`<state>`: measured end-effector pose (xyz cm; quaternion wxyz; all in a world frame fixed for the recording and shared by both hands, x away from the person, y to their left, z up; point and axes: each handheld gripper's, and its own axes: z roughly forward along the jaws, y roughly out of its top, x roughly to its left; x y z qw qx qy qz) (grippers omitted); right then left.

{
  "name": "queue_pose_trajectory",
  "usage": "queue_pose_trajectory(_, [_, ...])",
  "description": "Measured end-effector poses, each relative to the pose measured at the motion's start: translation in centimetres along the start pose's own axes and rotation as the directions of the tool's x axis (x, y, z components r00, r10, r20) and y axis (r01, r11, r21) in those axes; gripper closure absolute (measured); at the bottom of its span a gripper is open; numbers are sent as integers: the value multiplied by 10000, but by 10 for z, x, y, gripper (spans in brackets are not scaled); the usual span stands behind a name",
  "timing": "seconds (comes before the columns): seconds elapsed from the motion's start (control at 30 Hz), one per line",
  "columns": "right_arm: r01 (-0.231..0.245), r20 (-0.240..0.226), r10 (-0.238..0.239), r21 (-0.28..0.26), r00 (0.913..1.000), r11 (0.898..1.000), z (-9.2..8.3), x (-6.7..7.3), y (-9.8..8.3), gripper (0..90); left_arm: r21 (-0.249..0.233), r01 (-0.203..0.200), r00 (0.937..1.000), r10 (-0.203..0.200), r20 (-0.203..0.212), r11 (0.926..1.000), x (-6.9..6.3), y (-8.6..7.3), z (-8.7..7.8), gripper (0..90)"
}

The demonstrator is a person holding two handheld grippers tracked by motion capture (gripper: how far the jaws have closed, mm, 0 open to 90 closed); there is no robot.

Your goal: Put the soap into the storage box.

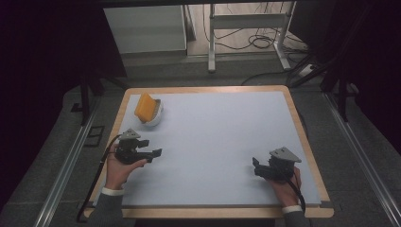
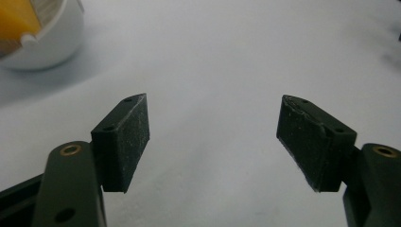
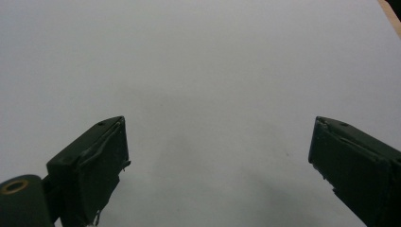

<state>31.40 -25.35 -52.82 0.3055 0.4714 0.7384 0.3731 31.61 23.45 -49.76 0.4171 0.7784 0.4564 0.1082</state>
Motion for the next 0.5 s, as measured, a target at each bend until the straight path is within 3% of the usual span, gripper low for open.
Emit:
queue_pose_trajectory(0.2, [23, -10, -23, -29, 10000, 10000, 0, 0, 0, 58, 183, 204, 9997, -202, -100, 9996, 1, -8, 5, 256])
queue_pose_trajectory(0.4, [31, -16, -31, -89, 10000, 10000, -1, 0, 0, 58, 310, 142, 9999, -139, -92, 9994, 0, -9, 9, 250])
queue_pose_trajectory(0.5, [28, -13, -28, -102, 10000, 9999, -1, 0, 0, 57, -24, 66, 9992, -67, -389, 10000, -3, -9, 7, 272])
